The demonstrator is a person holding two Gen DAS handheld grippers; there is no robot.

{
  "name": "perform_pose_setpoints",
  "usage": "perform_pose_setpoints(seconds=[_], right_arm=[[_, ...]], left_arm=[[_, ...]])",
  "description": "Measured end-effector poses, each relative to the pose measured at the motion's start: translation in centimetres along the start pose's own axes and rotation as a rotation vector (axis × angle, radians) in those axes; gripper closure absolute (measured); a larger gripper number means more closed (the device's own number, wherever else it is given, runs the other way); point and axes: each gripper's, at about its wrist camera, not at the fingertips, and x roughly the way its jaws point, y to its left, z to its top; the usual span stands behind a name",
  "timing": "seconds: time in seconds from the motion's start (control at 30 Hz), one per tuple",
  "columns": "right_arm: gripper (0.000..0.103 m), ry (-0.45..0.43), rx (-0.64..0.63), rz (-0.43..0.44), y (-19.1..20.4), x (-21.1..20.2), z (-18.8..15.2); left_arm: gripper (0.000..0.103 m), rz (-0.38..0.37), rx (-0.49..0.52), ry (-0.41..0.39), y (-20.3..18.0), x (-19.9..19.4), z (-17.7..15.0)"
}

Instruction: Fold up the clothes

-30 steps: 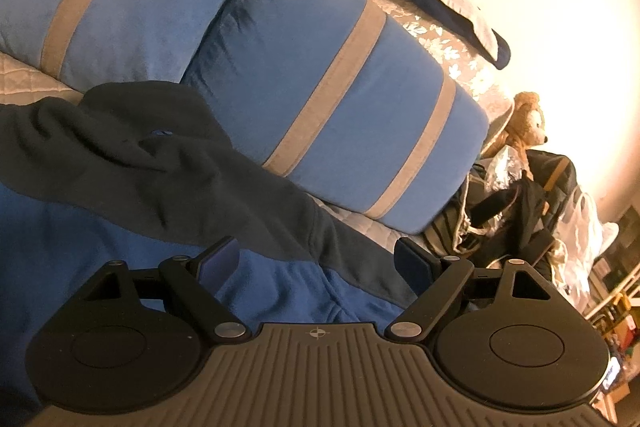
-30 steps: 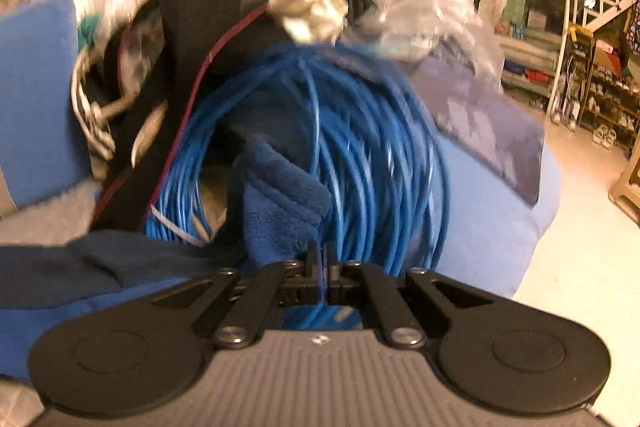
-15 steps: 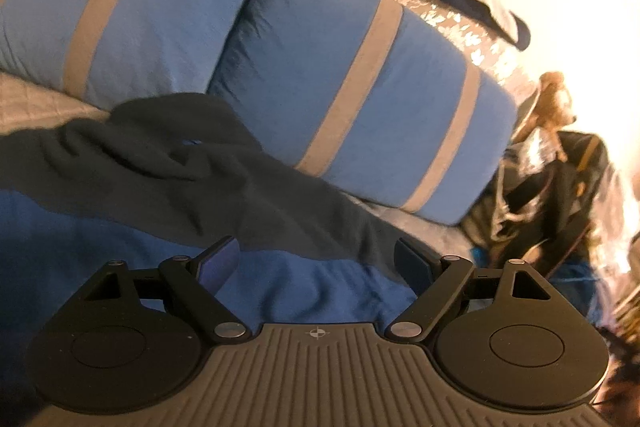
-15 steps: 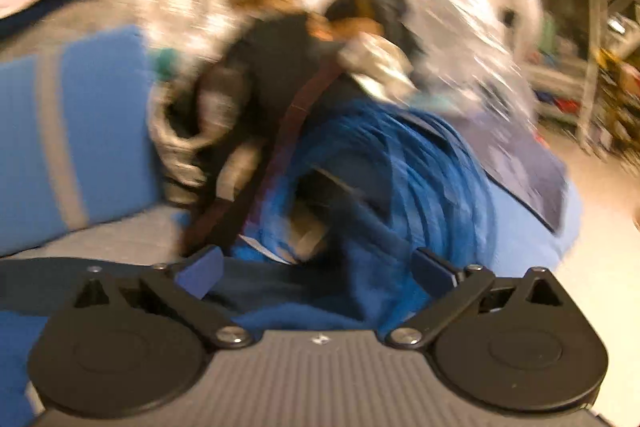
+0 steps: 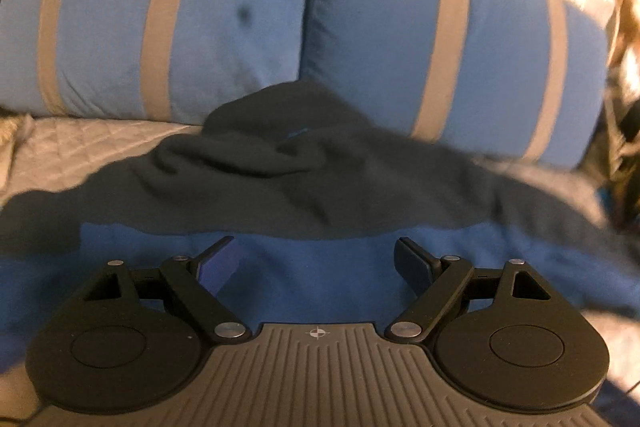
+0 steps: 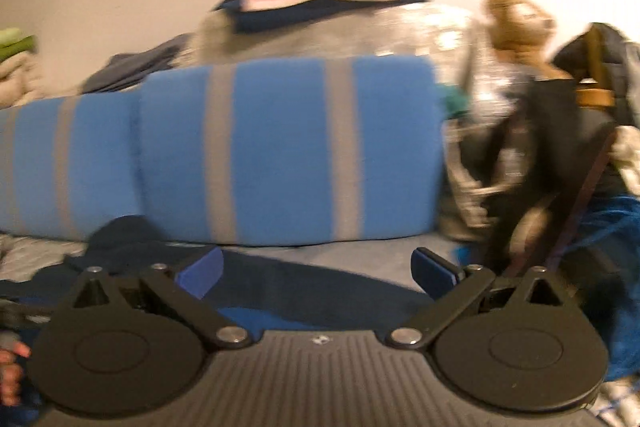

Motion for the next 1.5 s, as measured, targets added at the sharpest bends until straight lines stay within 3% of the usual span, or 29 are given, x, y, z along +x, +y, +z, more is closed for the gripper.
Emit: perform_pose_setpoints(seconds=[0.2,0.27,0.37,0.47,0.67,0.97,1.5], right_arm=[[0.0,0.088,0.063,0.082,7.4,5.5,-2.2],[0.0,0.112,0.09,0.078,9.0,7.5,-3.8],[0.0,0.141,0.067,0.08,10.3,9.5,-5.8],[0.0,0.167,0.009,0.067,11.0,10.3,-6.4],[0.0,0.188,0.041,0.068,10.2,10.2,-7.1],[0.0,0.189,0.105,0.064,9.3,10.2,-7.0],[0.0,0.166,0.104,0.062,9.3,9.5,-6.9]], left_arm=[[0.018,0.153,0.072,0.167,0.2,4.8,-1.9],[0.015,0.15,0.074,0.22,0.4,6.5,-2.8],[0.0,0.161,-0.005,0.154,1.1,7.0,-3.6],[0.0,0.159,-0.053,0.122,1.6,7.1,-4.1],[0.0,0.199,-0.008,0.045,0.2,6.3,-5.6],[0.0,0.188,-0.02,0.037,0.4,6.4,-5.3],[0.0,0.187,-0.02,0.036,0.4,6.4,-5.4]])
